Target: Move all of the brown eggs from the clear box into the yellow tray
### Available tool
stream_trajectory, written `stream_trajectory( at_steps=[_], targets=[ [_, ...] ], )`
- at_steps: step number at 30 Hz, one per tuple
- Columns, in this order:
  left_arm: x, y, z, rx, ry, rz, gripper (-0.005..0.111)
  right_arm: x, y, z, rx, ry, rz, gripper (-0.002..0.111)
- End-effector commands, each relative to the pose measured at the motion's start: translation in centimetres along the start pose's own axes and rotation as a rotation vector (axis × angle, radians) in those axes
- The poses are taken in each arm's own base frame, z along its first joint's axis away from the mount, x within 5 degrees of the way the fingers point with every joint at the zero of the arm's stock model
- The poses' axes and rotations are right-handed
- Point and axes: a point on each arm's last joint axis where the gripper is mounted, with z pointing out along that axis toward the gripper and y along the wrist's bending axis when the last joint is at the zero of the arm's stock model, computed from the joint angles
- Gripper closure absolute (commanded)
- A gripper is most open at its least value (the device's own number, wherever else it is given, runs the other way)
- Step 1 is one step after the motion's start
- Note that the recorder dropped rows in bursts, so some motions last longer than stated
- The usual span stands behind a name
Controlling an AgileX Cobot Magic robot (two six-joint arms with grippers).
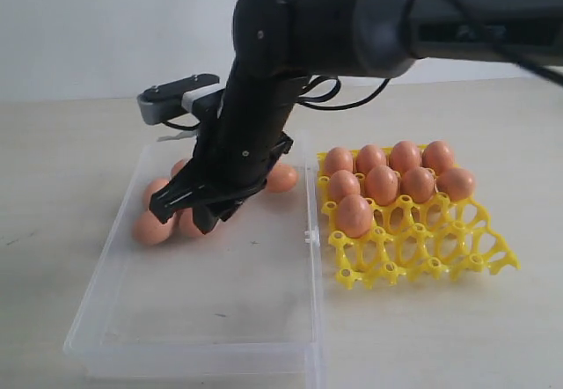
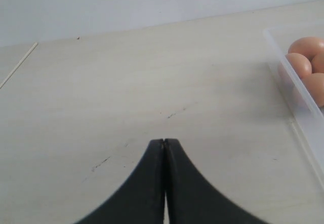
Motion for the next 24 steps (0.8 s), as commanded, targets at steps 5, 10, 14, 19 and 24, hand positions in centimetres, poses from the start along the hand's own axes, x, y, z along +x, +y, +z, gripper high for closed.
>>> stream_trajectory(
  at_steps=[5, 10, 14, 19, 24],
  targets=[
    [-0.2, 0.0, -0.1, -0.003, -0.016, -0.007, 0.107, -2.3, -0.9, 4.1, 0.012, 0.084, 0.105, 0.067],
    [-0.2, 0.0, -0.1, -0.003, -0.016, -0.007, 0.107, -3.5, -0.3, 3.7, 0.043, 0.016, 0.111, 0.052],
    [-0.2, 0.0, -0.1, -0.003, -0.016, -0.007, 0.107, -4.2, -0.1, 3.2, 0.031, -0.03, 0.143, 0.051],
    [-0.2, 0.0, -0.1, -0.003, -0.016, -0.007, 0.107, -4.3, -0.1, 3.2, 0.019, -0.051, 0.182, 0.051],
    [-0.2, 0.0, -0.1, -0.003, -0.016, -0.007, 0.107, -4.4, -0.4, 3.8, 0.036, -0.057, 0.173, 0.051]
  ],
)
